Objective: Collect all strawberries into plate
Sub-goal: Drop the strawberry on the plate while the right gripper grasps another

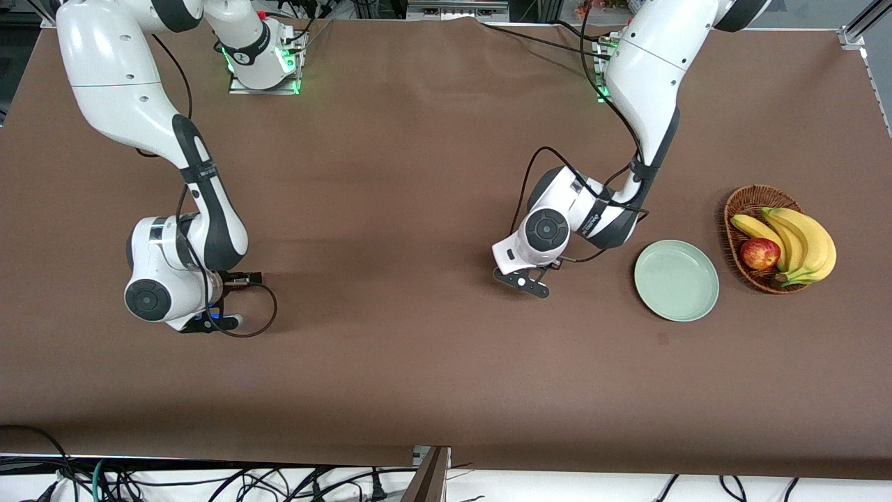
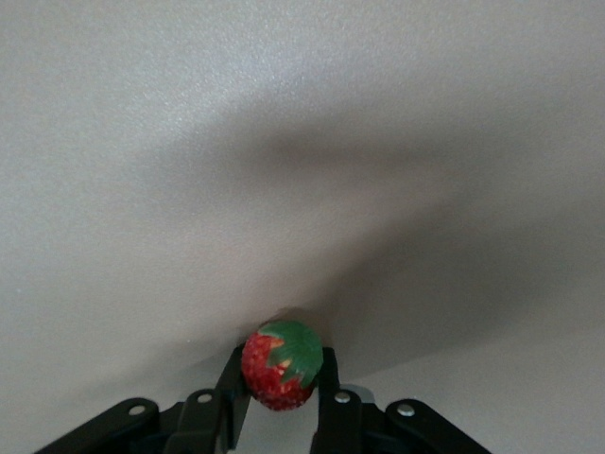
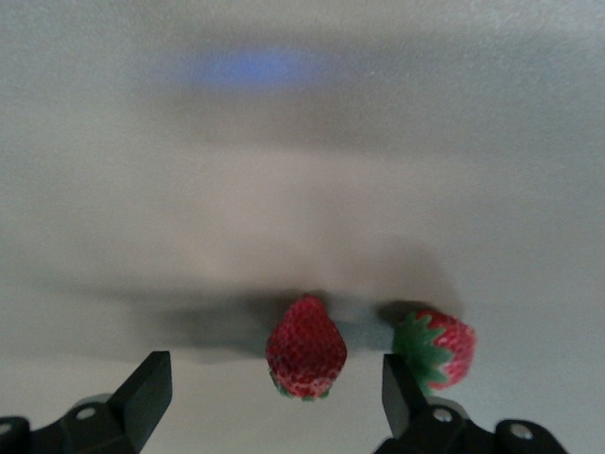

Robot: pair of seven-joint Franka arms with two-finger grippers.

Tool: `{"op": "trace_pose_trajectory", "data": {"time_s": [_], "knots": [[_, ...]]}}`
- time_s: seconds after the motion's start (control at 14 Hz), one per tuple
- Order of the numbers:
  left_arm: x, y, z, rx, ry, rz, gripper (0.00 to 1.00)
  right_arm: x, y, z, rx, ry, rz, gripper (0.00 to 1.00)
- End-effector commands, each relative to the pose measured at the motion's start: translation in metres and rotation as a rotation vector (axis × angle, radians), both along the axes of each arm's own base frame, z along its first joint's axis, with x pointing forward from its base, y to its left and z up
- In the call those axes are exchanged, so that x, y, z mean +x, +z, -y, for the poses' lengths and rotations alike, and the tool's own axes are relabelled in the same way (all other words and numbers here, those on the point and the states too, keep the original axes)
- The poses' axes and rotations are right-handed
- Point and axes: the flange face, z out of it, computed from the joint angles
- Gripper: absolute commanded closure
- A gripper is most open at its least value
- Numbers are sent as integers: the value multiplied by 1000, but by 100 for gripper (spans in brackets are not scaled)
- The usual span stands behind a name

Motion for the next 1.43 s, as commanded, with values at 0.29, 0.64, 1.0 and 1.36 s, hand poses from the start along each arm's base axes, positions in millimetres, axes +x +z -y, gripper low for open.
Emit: {"op": "trace_pose_trajectory", "data": {"time_s": [0.29,0.64,1.0,1.36], "knots": [[30,118,-66,72,87,21,91,-9,7,0,22,-2,-4,80],[61,134,-218,116,95,-66,91,3,24,-10,38,-17,36,95],[75,76,-334,108,-32,-74,91,7,55,-146,121,-167,121,95],[60,35,-348,83,-39,-17,88,-33,54,-320,162,-430,290,95]]}}
